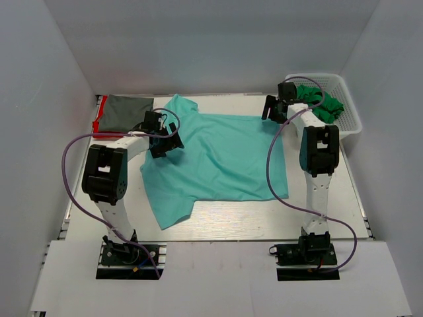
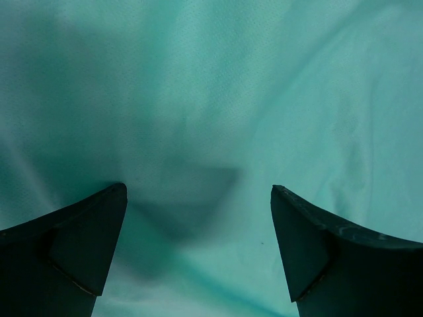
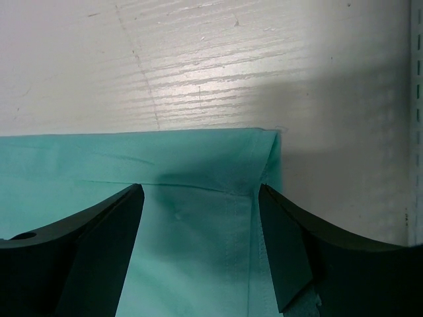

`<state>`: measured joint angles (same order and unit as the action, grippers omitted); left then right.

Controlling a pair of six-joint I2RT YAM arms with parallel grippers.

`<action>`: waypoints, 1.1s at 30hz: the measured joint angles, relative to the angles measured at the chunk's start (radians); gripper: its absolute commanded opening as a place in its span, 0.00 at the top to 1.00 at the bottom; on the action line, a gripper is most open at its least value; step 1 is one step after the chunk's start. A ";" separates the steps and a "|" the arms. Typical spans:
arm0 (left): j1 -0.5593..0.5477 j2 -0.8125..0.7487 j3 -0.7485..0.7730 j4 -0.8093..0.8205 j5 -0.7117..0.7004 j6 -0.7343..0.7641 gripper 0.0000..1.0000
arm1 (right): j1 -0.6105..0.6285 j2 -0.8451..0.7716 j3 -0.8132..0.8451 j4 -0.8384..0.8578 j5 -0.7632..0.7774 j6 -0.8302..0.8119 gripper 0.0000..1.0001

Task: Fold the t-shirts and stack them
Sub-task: Flatten out the tshirt

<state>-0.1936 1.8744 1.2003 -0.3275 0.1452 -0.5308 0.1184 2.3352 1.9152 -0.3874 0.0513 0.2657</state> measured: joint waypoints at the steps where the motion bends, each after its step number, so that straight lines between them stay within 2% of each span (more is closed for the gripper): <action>1: 0.000 0.000 0.000 -0.001 -0.006 0.000 0.00 | 0.001 0.002 0.002 0.000 0.005 0.002 0.24; 6: 0.000 0.000 0.000 -0.002 -0.018 0.000 0.00 | 0.003 0.002 0.002 -0.001 0.023 0.014 0.27; 7: 0.000 0.000 0.000 -0.002 -0.020 0.000 0.00 | 0.003 0.002 0.002 -0.002 0.025 0.016 0.30; 10: 0.000 0.000 0.000 -0.003 -0.027 0.003 0.00 | 0.003 0.003 0.002 -0.002 0.027 0.024 0.47; 11: 0.000 0.000 0.000 -0.003 -0.031 0.004 0.00 | 0.002 0.006 0.002 -0.002 0.027 0.030 0.57; 16: 0.005 0.000 0.003 -0.009 -0.045 0.011 0.00 | -0.001 0.011 0.002 0.003 0.012 0.048 0.79; 17: 0.005 0.000 0.005 -0.011 -0.050 0.011 0.00 | 0.000 0.011 0.002 0.007 0.009 0.051 0.86; 18: 0.006 0.000 0.005 -0.013 -0.053 0.011 0.00 | -0.001 0.011 0.002 0.011 0.009 0.053 1.00; 33: 0.008 0.016 0.023 -0.016 -0.061 0.027 0.00 | -0.007 0.011 0.062 0.071 0.079 0.060 1.00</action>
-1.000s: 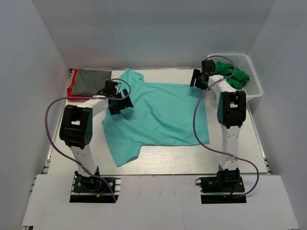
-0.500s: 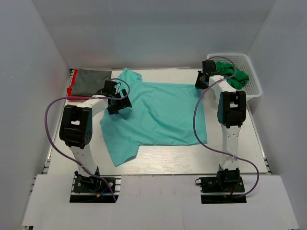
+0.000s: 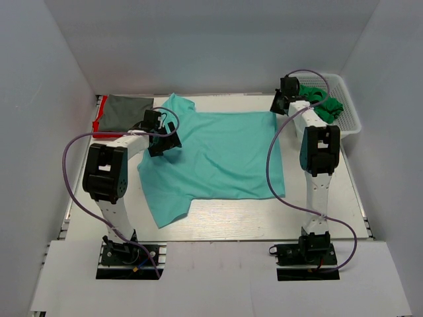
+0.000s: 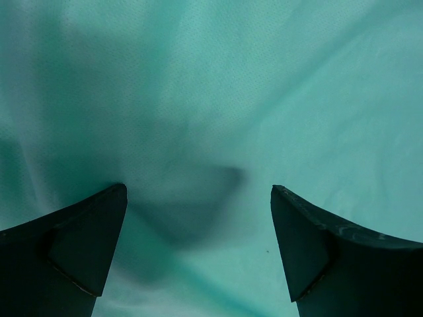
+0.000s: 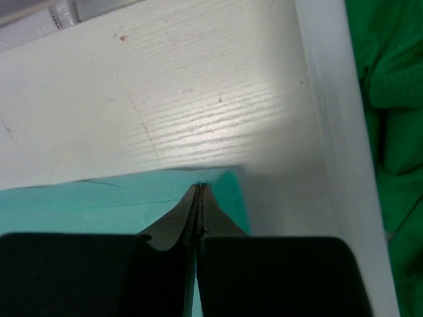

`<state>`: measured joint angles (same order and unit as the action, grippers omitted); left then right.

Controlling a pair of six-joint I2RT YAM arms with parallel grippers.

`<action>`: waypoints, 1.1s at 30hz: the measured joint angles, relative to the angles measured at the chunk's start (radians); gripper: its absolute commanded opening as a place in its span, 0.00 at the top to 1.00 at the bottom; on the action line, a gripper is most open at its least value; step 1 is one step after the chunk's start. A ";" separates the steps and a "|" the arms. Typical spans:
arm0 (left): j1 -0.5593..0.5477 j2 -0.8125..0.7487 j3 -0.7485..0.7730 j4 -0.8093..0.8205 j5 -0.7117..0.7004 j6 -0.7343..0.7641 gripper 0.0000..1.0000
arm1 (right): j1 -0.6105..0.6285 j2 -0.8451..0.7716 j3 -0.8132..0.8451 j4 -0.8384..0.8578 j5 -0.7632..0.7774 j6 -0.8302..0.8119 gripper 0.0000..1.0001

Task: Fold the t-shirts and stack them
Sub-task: Flatten out the tshirt

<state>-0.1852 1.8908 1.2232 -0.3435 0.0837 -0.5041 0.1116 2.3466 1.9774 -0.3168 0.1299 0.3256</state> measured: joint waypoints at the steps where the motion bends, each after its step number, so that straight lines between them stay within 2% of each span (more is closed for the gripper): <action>1: 0.000 0.002 0.003 0.001 -0.001 0.001 0.00 | 0.000 0.000 0.008 0.002 0.002 -0.003 1.00; 13: 0.000 0.013 0.016 0.001 -0.003 0.011 0.00 | 0.000 0.046 0.148 0.028 0.048 -0.057 1.00; 14: 0.000 0.013 0.016 0.001 -0.003 0.011 0.00 | 0.000 0.051 0.149 0.029 0.051 -0.063 0.81; 16: 0.000 0.014 0.018 0.000 -0.003 0.014 0.00 | 0.000 0.064 0.149 0.029 0.058 -0.074 0.57; 18: 0.000 0.015 0.020 0.000 -0.002 0.018 0.00 | 0.000 0.074 0.149 0.027 0.058 -0.079 0.38; 22: 0.000 0.021 0.032 -0.003 0.008 0.025 0.00 | 0.000 0.078 0.149 0.020 0.027 -0.101 0.26; 23: 0.000 0.025 0.039 -0.005 0.011 0.028 0.00 | 0.000 0.076 0.149 0.020 0.011 -0.107 0.20; 24: 0.000 0.031 0.046 -0.005 0.013 0.031 0.00 | 0.002 0.074 0.149 0.019 -0.016 -0.114 0.10; 29: -0.006 0.039 0.084 -0.008 0.034 0.045 0.00 | 0.021 -0.020 0.066 -0.008 -0.175 -0.131 0.10; 33: -0.008 0.026 0.108 -0.003 0.058 0.048 0.00 | 0.044 -0.257 -0.182 -0.013 -0.274 -0.104 0.10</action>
<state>-0.1932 1.9167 1.3308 -0.3470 0.1417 -0.4564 0.1558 2.0895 1.7958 -0.3294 -0.1444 0.2218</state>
